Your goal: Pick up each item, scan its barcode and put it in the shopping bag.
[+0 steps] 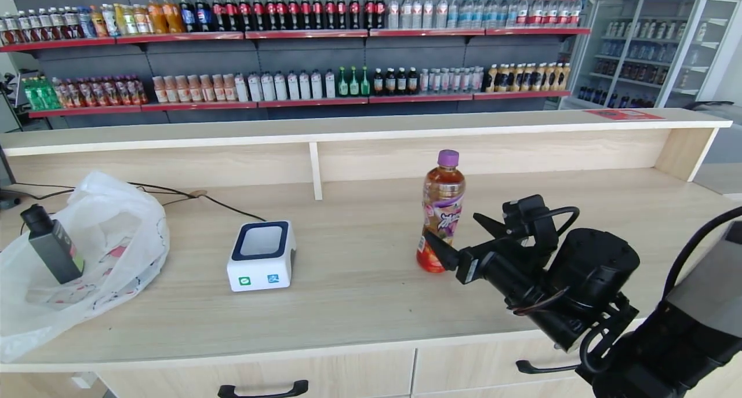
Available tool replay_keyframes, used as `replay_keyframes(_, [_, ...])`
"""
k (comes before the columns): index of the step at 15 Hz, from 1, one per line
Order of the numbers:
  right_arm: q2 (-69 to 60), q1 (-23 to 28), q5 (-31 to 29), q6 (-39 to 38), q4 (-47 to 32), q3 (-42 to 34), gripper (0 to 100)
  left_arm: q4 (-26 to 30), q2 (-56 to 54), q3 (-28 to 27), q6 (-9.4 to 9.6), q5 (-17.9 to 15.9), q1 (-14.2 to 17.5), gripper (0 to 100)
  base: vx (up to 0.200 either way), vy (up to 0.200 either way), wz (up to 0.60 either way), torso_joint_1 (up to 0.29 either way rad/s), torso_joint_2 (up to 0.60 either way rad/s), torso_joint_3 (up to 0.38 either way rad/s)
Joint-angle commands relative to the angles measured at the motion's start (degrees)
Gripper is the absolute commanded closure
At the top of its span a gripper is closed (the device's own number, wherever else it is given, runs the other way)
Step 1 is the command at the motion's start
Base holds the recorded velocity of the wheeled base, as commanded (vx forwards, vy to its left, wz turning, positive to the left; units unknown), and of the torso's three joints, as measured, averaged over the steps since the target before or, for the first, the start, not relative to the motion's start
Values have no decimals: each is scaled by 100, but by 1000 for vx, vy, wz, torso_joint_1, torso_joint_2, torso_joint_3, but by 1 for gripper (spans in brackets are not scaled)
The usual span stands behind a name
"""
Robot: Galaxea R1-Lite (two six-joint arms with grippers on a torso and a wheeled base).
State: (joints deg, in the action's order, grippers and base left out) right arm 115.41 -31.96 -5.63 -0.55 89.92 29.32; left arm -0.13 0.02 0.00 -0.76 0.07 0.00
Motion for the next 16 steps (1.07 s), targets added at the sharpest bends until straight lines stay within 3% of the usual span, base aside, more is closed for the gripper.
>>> replay_keyframes(1, [289,6,1,-15,8,223,0,5,-2,0,-4,1,0,100,0,0,0,0,0,0])
replay_keyframes(16, [1335,-3,-43,64,8,1876,0,-39,-2,0,58,-7,0,100,0,0,0,0,0,0])
